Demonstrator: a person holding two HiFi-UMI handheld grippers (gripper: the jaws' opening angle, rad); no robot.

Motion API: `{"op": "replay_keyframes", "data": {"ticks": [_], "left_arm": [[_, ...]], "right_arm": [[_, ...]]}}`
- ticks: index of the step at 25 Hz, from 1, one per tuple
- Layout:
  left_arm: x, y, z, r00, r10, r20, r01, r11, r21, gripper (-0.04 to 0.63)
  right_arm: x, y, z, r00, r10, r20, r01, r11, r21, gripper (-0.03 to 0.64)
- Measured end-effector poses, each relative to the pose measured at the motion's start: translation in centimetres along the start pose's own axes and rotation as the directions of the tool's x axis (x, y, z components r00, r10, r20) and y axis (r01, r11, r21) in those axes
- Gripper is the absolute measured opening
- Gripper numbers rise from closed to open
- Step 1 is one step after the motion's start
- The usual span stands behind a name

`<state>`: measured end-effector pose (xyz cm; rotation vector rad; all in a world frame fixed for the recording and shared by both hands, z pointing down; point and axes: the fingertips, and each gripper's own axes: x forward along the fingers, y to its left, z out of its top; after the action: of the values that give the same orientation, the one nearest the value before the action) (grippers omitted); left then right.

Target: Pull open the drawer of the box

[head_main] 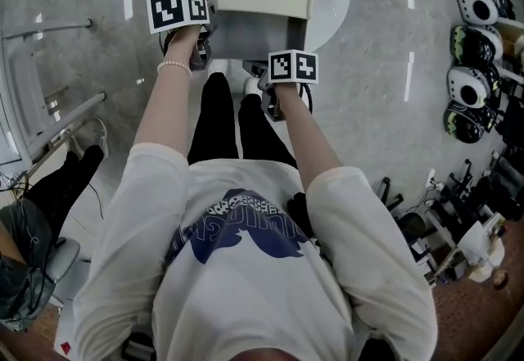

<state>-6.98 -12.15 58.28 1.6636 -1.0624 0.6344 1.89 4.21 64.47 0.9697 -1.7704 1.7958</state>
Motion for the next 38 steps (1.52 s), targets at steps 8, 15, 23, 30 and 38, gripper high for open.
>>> {"op": "replay_keyframes", "data": {"ticks": [8,15,23,30,38], "left_arm": [[-0.3,-0.4,-0.2,0.998,-0.022,0.066,0.018,0.997,0.069,0.081],[-7.3,-2.0,1.2,0.954,-0.023,0.298,-0.022,0.989,0.146,0.086],[-26.0,-8.6,1.7,0.753,-0.012,0.658,-0.147,0.972,0.186,0.086],[-33.6,-13.5,3.6,0.577,-0.073,0.814,-0.23,0.941,0.248,0.058],[-35.9,-17.2,5.3,0.465,-0.151,0.872,-0.362,0.867,0.344,0.008]], "right_arm": [[-5.9,0.0,-1.4,0.99,0.128,0.05,-0.131,0.99,0.05,0.246],[-19.9,0.5,4.8,0.892,0.202,0.404,-0.213,0.977,-0.019,0.236],[-39.2,9.8,12.1,0.558,0.312,0.769,0.023,0.92,-0.39,0.115],[-44.8,16.9,13.9,0.372,0.349,0.86,0.365,0.797,-0.481,0.025],[-45.0,20.9,13.4,0.267,0.345,0.9,0.633,0.642,-0.434,-0.002]]}}
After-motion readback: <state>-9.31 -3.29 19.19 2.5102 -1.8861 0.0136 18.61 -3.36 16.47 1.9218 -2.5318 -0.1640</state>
